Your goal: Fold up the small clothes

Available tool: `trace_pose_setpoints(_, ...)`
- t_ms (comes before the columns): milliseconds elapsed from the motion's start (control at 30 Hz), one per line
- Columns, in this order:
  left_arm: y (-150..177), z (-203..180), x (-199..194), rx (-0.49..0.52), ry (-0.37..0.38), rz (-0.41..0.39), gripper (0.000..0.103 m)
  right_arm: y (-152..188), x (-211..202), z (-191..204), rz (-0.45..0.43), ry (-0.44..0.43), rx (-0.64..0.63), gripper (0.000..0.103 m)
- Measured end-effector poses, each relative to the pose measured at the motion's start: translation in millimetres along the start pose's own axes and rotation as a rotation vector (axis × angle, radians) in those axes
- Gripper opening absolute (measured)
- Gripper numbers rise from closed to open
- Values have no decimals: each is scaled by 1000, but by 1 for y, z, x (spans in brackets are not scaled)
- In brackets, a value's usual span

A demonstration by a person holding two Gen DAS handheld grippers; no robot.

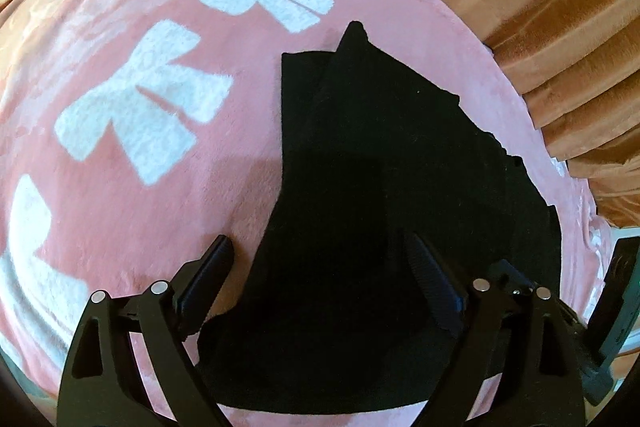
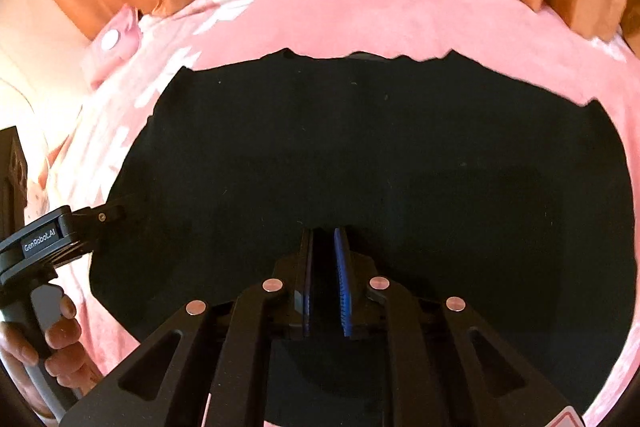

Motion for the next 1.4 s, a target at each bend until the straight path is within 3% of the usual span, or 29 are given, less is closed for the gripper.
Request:
trace_pose_setpoints(67,-3,-2,-1,7,0,-5,57,-1,1,-2,-8,-23,28,13)
trace_pose_setpoints(100,-4,-9,0,6,46,15,31,-1,1,-2,-13,-31,36,13)
trace_pose_setpoints(133,-4,-12,0,-5,65,31,24,-1,2,-3,-18,-41,45,13)
trace_pose_setpoints(200,-7,-19,-6,-18,97,20,16,-1,1,-4,-21,-51,48,13)
trace_pose_setpoints(333,-8,-59,-31,46,177,-37,11,0,-3,-6,-32,-86,78,13)
trace_pose_setpoints(500,23,-161,-65,232,344,-74,5,-6,-33,-35,-95,-74,159,17)
trace_pose_setpoints(567,52,-200,-66,336,400,-57,3,-6,-48,-58,-130,-42,206,27)
trace_pose_setpoints(633,97,-231,-47,457,436,33,6,1,-63,-93,-151,28,272,30)
trace_pose_setpoints(700,122,-227,-24,505,387,68,9,9,-70,-120,-142,94,321,31)
trace_pose_setpoints(767,130,-199,-13,511,283,84,23,14,-76,-136,-145,115,356,32)
trace_pose_setpoints(833,128,-177,-25,478,321,109,50,14,-80,-141,-161,94,377,33)
trace_pose_setpoints(900,111,-152,-40,424,312,70,63,13,-85,-137,-184,42,369,41)
trace_pose_setpoints(967,90,-129,-47,373,261,17,64,11,-85,-128,-188,7,335,51)
trace_pose_setpoints(1067,83,-108,-51,381,217,-24,64,9,-72,-103,-156,-70,290,53)
trace_pose_setpoints(1233,110,-94,-44,460,233,52,68,14,-33,-53,-51,-269,287,53)
trace_pose_setpoints(1400,143,-101,-38,587,224,57,69,8,-11,-19,-3,-286,256,54)
Point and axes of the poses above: each gripper's, at about its wrist camera, not at the fingertips, and x roughly the way its jaws point, z to its left, y to its underside, the point moved 10 cm from there along x, roughly the way its jaws point, and after that the axes turned 12 degrees about -x, right-handed, at the moved point
